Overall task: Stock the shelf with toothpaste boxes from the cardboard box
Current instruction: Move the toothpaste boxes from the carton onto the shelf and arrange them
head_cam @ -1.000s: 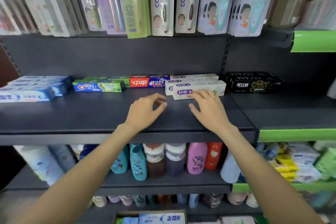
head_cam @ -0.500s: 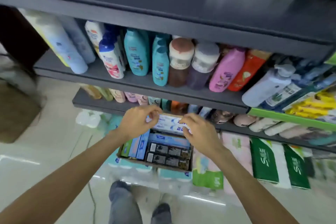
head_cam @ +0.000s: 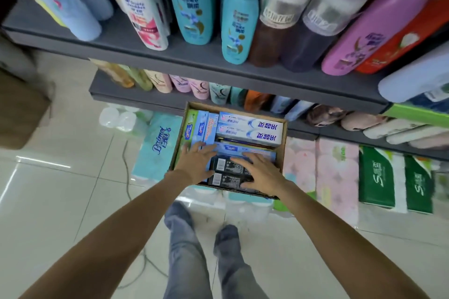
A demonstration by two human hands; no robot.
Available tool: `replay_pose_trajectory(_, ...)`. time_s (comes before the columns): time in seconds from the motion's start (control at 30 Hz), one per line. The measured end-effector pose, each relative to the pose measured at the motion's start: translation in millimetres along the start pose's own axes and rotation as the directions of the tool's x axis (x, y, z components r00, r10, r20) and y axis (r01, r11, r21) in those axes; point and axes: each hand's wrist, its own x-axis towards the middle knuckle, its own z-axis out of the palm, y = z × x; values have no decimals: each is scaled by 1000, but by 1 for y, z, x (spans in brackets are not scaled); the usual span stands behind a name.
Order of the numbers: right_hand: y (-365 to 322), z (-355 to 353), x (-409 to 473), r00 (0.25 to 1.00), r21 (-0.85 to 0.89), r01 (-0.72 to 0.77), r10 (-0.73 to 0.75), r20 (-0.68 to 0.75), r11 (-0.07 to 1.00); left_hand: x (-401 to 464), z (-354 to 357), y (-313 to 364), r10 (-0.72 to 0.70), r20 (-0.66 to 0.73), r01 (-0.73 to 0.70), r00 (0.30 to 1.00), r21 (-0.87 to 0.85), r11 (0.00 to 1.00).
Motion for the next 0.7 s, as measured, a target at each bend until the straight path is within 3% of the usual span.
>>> replay_pose_trajectory(0.07, 3, -3, 2, 997, -89, 73, -71, 34, 993, 2, 2, -2, 32, 8, -33, 999, 79, 996)
replay_pose_trajectory(0.3, 0, -15, 19, 981, -318, 196, -182, 72, 928, 5, 6, 0, 17, -8, -16, 1000, 58, 998)
replay_pose_trajectory(0.43, 4, -15, 19, 996, -272, 84, -87, 2, 959, 11, 6, 11, 12, -76, -6, 997, 79, 997)
replay_pose_trajectory(0.53, 1, -11, 17, 999, -243, 38, -32, 32, 969, 17, 10, 21, -5, -96, 13, 995, 79, 997)
replay_pose_trajectory(0.7, 1, -2, 8, 999, -270, -4, -7, -36, 963, 17, 10, 18, 40, -227, -59, 973, -80, 995)
